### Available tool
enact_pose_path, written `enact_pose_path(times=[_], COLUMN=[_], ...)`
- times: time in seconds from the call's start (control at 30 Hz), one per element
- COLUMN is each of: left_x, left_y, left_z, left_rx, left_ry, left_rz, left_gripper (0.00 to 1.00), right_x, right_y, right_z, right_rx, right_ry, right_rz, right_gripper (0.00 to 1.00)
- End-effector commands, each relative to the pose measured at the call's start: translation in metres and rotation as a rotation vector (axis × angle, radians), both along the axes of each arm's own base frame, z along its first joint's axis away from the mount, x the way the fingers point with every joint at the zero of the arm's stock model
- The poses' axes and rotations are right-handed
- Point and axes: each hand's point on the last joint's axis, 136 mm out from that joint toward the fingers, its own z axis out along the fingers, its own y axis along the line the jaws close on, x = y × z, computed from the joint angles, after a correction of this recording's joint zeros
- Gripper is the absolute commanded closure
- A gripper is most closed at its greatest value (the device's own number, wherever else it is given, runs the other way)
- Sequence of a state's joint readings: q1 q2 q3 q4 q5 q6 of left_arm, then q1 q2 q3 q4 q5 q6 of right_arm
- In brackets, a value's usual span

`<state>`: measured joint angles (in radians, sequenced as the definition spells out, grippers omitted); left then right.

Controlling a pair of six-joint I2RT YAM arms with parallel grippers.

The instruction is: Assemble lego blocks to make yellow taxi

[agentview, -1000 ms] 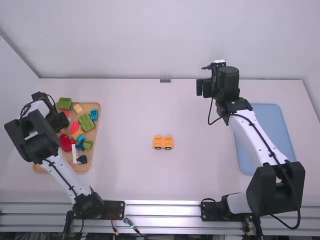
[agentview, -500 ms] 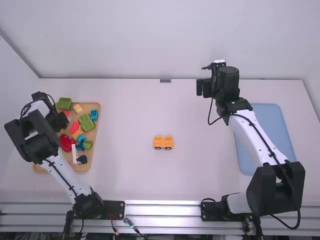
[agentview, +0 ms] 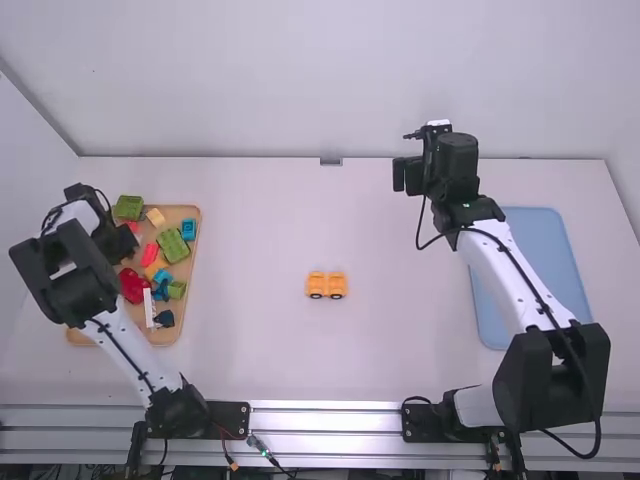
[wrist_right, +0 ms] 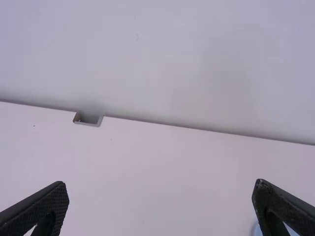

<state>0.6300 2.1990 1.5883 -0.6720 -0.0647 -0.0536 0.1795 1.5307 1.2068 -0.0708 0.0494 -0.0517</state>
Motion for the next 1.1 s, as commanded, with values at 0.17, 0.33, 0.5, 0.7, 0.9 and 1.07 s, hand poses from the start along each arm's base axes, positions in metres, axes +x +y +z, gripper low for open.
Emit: enact_pose_path(times=[0.17, 0.33, 0.5, 0.7, 0.9, 1.07], left_x=[0.023, 0.042, 0.064, 0.099, 0.113, 0.110], left_y=[-0.027, -0.051, -0.091, -0.154, -0.208, -0.258], left_z=[0.044, 0.071, 0.088, 0.108, 0.132, 0.146], left_rx=[0.057, 0.151, 0.249, 0.339, 0.324, 0.288], left_ry=[-0.070, -0.084, -0.076, -0.140, -0.240, -0.401], left_rz=[-0.070, -0.144, -0.256, -0.428, -0.597, -0.804], left_gripper=[0.98, 0.98, 0.98, 0.98, 0.98, 0.98], right_x=[0.005, 0.001, -0.004, 0.000, 0.013, 0.019], right_y=[0.006, 0.021, 0.037, 0.030, 0.036, 0.037], right_z=[0.013, 0.012, 0.012, 0.007, -0.017, -0.032], right_rx=[0.061, 0.101, 0.148, 0.228, 0.343, 0.451], right_ry=[-0.018, 0.000, 0.014, 0.042, 0.092, 0.129], right_rz=[-0.007, 0.073, 0.162, 0.120, 0.214, 0.296], right_gripper=[0.01, 0.01, 0.01, 0.01, 0.01, 0.01])
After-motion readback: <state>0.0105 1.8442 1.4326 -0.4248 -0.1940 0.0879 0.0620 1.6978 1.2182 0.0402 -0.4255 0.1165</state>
